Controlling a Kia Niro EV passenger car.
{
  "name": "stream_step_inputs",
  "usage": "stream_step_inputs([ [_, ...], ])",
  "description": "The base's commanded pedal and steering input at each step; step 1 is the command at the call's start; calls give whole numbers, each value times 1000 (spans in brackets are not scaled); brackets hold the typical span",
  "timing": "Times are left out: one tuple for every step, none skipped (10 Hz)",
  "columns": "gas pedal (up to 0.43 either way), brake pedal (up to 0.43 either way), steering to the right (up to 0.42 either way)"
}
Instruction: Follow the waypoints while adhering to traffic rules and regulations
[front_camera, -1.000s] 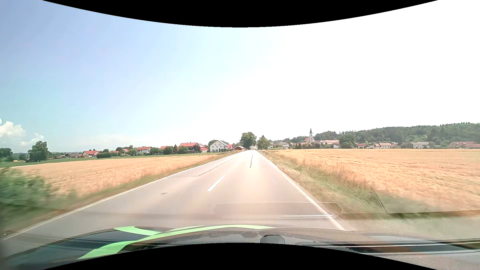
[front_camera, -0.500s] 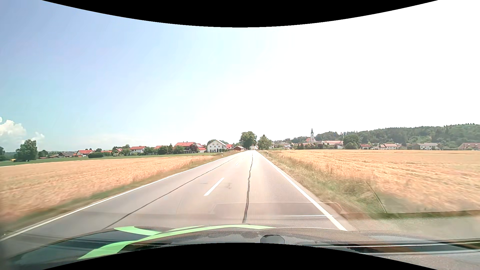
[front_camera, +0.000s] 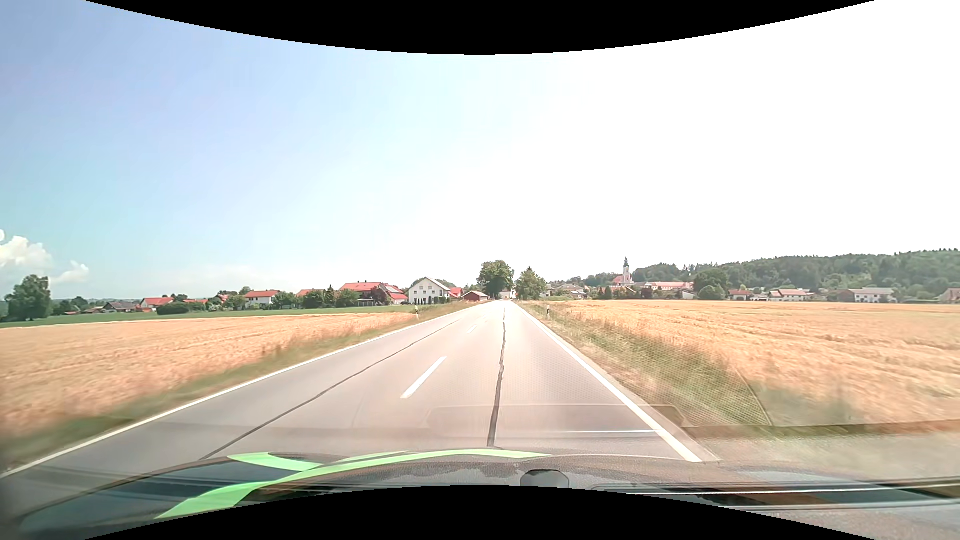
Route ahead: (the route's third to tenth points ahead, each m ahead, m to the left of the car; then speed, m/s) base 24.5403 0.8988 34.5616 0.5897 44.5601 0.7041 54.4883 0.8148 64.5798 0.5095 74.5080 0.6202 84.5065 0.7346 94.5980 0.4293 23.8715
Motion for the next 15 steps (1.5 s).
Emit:
stream_step_inputs([
  [87,0,-3],
  [87,0,-3],
  [130,0,-3],
  [150,0,-3],
  [169,0,-3],
  [189,0,-3],
  [197,0,-3],
  [209,0,-3],
  [220,0,-3],
  [228,0,-3],
  [240,0,-3],
  [240,0,-3],
  [228,0,-3],
  [157,0,-3],
  [79,0,-3],
])
